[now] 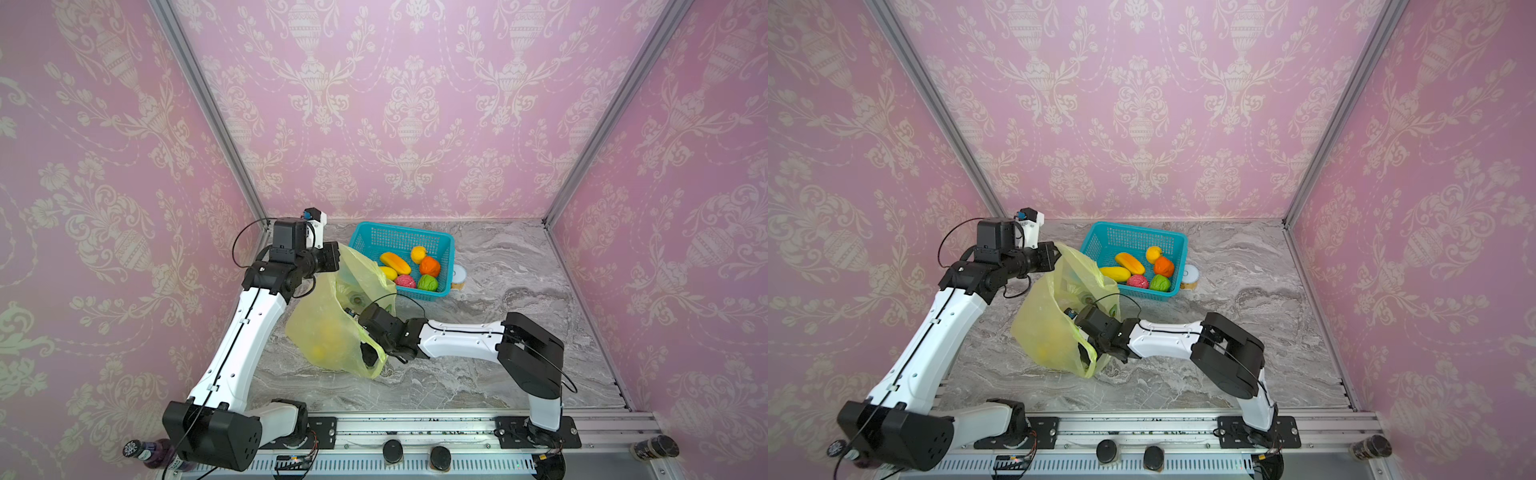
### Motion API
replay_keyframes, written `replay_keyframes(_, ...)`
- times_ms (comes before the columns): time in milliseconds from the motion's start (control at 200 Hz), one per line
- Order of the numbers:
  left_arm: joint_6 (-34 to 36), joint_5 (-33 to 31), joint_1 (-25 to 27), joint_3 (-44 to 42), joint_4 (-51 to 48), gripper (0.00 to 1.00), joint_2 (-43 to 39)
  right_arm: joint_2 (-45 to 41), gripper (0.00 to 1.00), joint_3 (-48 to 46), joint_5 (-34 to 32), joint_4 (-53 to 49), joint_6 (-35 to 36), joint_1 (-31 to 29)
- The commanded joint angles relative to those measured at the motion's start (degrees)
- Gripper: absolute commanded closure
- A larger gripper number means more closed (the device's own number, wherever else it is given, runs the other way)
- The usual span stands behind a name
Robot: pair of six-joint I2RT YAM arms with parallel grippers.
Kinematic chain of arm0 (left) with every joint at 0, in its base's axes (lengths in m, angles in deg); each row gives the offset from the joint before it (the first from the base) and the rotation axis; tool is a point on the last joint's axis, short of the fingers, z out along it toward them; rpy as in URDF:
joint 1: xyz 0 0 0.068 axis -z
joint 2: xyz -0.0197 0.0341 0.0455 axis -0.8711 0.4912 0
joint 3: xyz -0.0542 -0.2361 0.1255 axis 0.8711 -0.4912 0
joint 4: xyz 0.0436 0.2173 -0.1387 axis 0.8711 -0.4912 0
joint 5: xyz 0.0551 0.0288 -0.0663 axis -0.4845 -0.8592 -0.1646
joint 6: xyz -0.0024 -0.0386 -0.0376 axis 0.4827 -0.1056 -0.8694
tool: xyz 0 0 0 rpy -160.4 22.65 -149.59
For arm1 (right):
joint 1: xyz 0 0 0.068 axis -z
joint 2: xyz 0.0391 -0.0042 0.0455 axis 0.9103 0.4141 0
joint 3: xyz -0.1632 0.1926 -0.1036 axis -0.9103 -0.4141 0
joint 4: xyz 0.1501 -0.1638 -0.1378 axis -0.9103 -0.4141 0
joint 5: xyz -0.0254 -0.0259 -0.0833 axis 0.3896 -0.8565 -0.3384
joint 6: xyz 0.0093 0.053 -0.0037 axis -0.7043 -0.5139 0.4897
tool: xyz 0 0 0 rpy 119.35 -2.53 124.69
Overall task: Untie the knot of the plastic bag and take out the fruit
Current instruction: 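Lower the right gripper into the bag over the long yellow fruit, then grasp the long yellow fruit with the right gripper and lift it out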
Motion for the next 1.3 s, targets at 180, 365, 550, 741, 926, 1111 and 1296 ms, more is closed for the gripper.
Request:
replay_keyframes(180,0.7,1.92,-0.6,-0.3,0.74,1.0,0.02,3.96,0.35,4.2,4.99,2.44,2.91,0.05)
replay_keyframes(365,1.08,1.54,-0.63,-0.72,0.82,1.0,-0.9,10.79,0.17,11.87,4.25,0.67,4.97,-0.63)
replay_keyframes(550,0.53,2.84,-0.61,-0.39,0.84,1.0,-0.06,17.49,0.13,19.55,3.31,-3.31,6.1,-1.34)
replay_keyframes(741,0.76,1.83,-0.61,-0.67,0.94,1.0,-0.81,23.52,0.2,25.74,2.9,-6.8,6.34,-1.79)
replay_keyframes(926,0.43,2.64,-0.73,-0.29,0.66,1.0,0.31,23.66,0.5,26.24,2.29,-7.34,6.18,-1.98)
replay_keyframes(1111,1.08,0.84,-0.75,-0.56,0.45,1.0,-0.79,18.48,0.8,20.01,3.67,-1.78,4.54,-2.06)
replay_keyframes(1296,0.31,0.59,-1.54,-0.17,-0.13,1.0,0.49,9.04,0.92,9.47,1.71,3.8,3.44,-1.97)
